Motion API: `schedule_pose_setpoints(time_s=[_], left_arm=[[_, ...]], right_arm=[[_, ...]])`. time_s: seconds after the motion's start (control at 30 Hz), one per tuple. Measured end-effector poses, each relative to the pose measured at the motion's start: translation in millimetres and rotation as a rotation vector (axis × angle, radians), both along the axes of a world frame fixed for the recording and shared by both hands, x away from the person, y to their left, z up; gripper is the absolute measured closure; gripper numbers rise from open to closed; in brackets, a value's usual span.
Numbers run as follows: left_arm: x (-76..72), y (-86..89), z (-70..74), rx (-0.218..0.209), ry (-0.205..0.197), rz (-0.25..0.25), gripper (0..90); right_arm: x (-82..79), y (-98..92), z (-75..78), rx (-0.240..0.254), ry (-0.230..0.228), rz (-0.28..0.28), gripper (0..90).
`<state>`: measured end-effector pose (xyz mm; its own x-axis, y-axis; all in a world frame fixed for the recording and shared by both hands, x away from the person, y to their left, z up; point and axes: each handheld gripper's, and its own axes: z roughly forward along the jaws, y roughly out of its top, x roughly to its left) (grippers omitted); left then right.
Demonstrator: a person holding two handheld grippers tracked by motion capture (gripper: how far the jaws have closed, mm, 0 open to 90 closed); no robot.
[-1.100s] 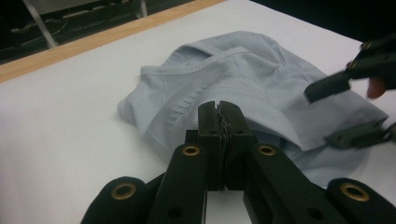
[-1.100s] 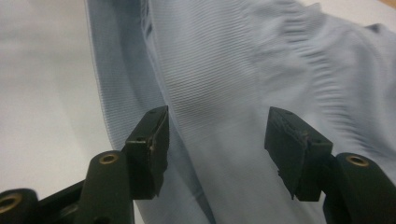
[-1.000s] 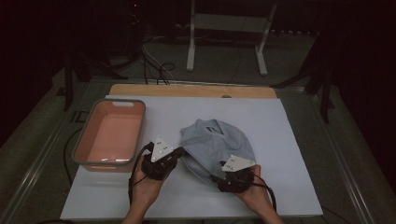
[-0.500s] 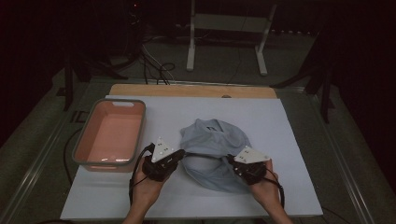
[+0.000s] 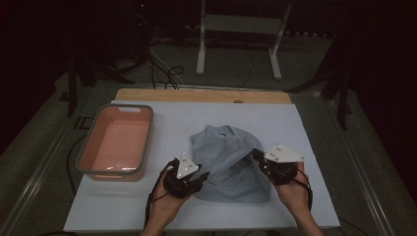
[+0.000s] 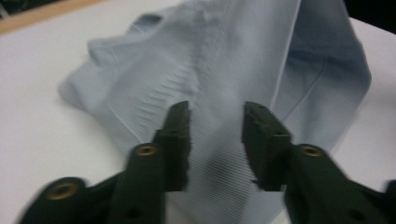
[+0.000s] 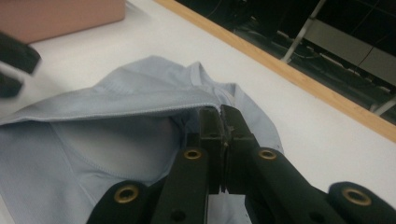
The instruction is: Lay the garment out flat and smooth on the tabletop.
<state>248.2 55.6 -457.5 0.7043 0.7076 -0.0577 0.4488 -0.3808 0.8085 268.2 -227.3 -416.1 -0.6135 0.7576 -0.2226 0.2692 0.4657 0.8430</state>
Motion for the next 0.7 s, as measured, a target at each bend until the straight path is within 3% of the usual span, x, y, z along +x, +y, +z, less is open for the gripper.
schedule_pose_setpoints(time_s=[0.13,0.27,0.4,0.53,0.6,0.7], left_arm=[[0.6,-7.4,-10.7,0.054,0.014,0.018,42.8],[3.7,-11.5,-21.8,0.092,0.049,0.078,27.4],[7.5,-15.0,-31.1,0.122,0.088,0.091,22.0],[13.5,-14.4,-36.9,0.101,0.133,0.088,32.6],[17.8,-11.2,-38.0,0.078,0.16,0.078,47.2],[23.0,-4.6,-37.7,0.043,0.172,0.075,71.6]], right_arm=[[-3.8,-1.6,7.2,-0.001,-0.024,-0.004,88.3],[-4.0,-6.9,11.6,0.005,-0.036,-0.014,88.4],[-3.3,-11.0,14.2,0.015,-0.044,-0.024,88.4],[-2.7,-13.5,15.7,0.027,-0.052,-0.031,88.5],[-2.8,-13.7,15.6,0.026,-0.051,-0.033,88.5],[-3.2,-14.0,15.5,0.025,-0.042,-0.031,88.4]])
